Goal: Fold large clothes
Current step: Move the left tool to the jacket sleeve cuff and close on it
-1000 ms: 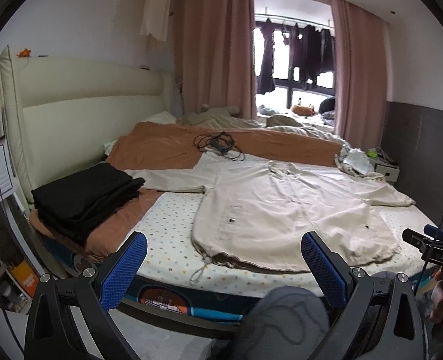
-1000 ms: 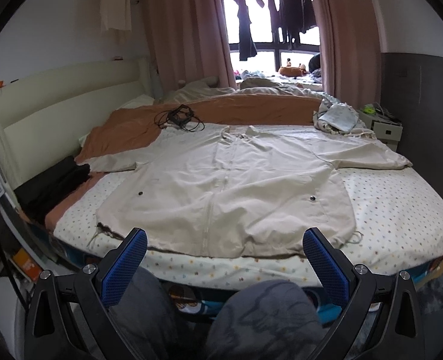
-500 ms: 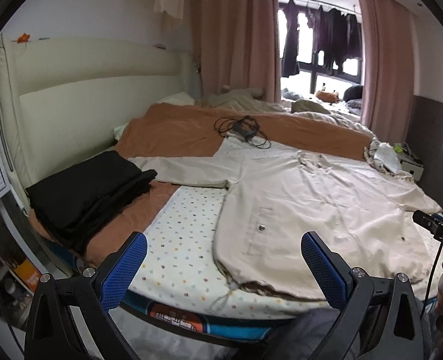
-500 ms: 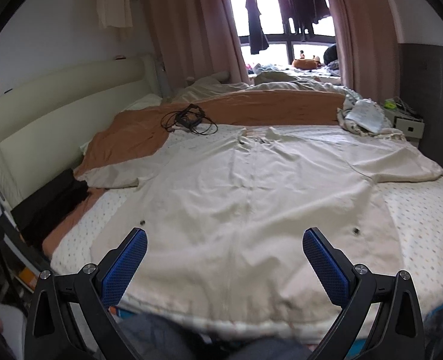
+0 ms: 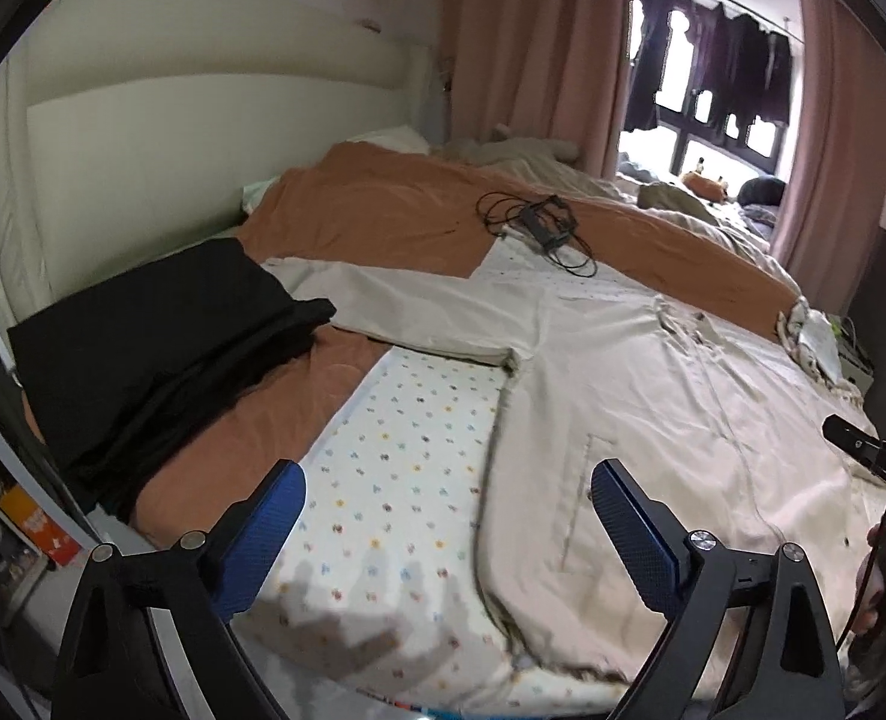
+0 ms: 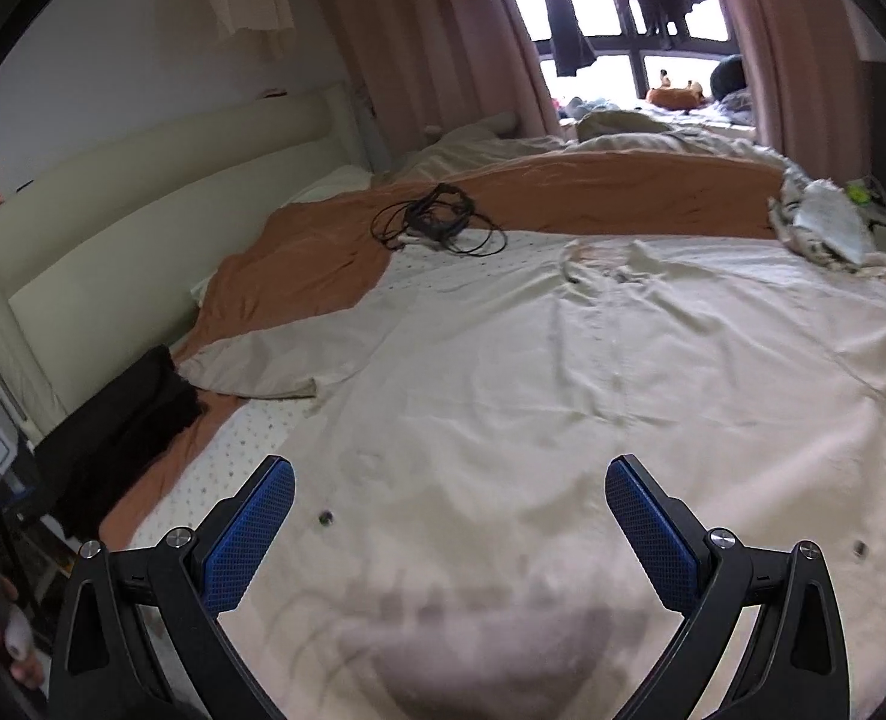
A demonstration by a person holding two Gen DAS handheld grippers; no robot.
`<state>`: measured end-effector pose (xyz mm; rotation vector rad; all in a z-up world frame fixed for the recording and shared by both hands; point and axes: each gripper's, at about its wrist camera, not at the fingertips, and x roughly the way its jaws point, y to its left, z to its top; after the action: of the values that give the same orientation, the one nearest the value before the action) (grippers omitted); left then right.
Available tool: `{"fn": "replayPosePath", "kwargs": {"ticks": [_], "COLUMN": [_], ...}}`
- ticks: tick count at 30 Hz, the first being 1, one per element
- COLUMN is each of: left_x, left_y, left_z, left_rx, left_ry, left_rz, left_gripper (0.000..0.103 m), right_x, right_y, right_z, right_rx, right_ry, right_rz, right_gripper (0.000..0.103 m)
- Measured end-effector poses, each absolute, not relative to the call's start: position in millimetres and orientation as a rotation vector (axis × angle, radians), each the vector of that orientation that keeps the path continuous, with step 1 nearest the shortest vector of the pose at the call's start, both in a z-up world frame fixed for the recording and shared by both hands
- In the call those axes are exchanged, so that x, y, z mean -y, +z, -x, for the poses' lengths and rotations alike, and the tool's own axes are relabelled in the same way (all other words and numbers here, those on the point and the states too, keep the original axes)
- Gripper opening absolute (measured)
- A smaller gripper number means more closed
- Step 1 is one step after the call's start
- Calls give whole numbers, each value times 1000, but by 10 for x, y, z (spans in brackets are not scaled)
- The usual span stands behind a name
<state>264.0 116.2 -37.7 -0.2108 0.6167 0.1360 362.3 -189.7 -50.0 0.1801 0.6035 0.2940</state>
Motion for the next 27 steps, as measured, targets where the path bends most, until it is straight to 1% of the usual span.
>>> {"fn": "replayPosePath", "kwargs": {"ticks": [3,7,9,12,16,20,21,22,24,27], "left_x": [-1237,-1302,-1340,-1396,-1456,-1546,-1565,-1576,-1600,-1659], "left_y": [-390,-418,-438,-461,-498,-575,-596,-626,-682,-784], "left_z": [-2857,-3198,-3367,-3636,-3976,-4385,-4481,-4576,-4748,-5003], "left_rx": [-623,-647,-661,-685,-718,-764,-776,-791,-819,-872], "left_ry": [148,157,155,153,156,160,161,167,163,173], "left_rz": [206,194,198,200,199,228,231,230,221,216], "left_gripper": [95,87,85,79,75,74,73,72,71,69], "right_x": [1794,1660,1606,1486,1374,1305,1285,1272,1204,1184], "right_y": [-545,-611,-643,-711,-768,-818,-838,-849,-910,-1047], "right_z": [-3938,-4365,-4516,-4790,-5063,-5316,-5373,-5421,-5542,-5635], "right_rx": [-619,-642,-652,-678,-712,-725,-730,-736,-763,-802], "right_ry": [303,315,324,336,357,370,376,383,407,403], "right_rz": [-202,-235,-243,-245,-245,-241,-241,-240,-223,-215], "right_gripper": [103,103,103,103,100,99,98,93,87,85]}}
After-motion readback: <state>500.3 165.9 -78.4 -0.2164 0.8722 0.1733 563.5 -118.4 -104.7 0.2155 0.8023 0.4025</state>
